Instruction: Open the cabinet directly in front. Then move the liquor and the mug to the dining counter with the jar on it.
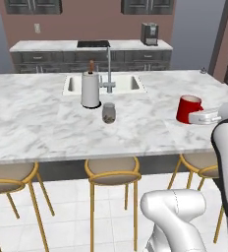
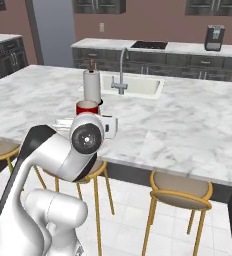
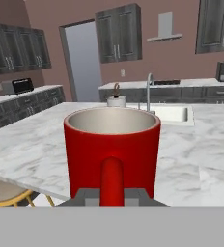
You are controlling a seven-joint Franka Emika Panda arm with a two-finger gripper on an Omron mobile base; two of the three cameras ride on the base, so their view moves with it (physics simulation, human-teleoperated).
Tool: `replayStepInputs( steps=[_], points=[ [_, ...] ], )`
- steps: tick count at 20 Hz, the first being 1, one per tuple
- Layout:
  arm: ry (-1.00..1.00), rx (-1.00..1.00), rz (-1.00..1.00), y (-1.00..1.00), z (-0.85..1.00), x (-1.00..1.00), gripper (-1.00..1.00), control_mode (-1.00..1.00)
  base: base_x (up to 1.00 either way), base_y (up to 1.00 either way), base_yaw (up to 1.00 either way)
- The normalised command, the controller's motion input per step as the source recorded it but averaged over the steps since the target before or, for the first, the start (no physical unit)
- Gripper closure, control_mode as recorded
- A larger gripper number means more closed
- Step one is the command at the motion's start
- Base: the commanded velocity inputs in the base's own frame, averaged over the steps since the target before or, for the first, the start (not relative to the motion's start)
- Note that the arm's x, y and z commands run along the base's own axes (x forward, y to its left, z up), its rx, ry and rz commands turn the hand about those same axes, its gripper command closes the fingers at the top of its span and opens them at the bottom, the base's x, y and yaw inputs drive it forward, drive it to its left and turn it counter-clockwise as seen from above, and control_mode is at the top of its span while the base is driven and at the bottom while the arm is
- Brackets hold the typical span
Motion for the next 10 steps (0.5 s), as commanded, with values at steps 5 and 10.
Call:
replayStepInputs(
  steps=[5, 10],
  points=[
    [0.0, 0.0, 0.0, 0.0, 0.0, 0.0, 1.0, 1.0, 0.0, -0.4, -0.05],
    [0.0, 0.0, 0.0, 0.0, 0.0, 0.0, 1.0, 1.0, 0.04, -0.52, -0.02]
  ],
)
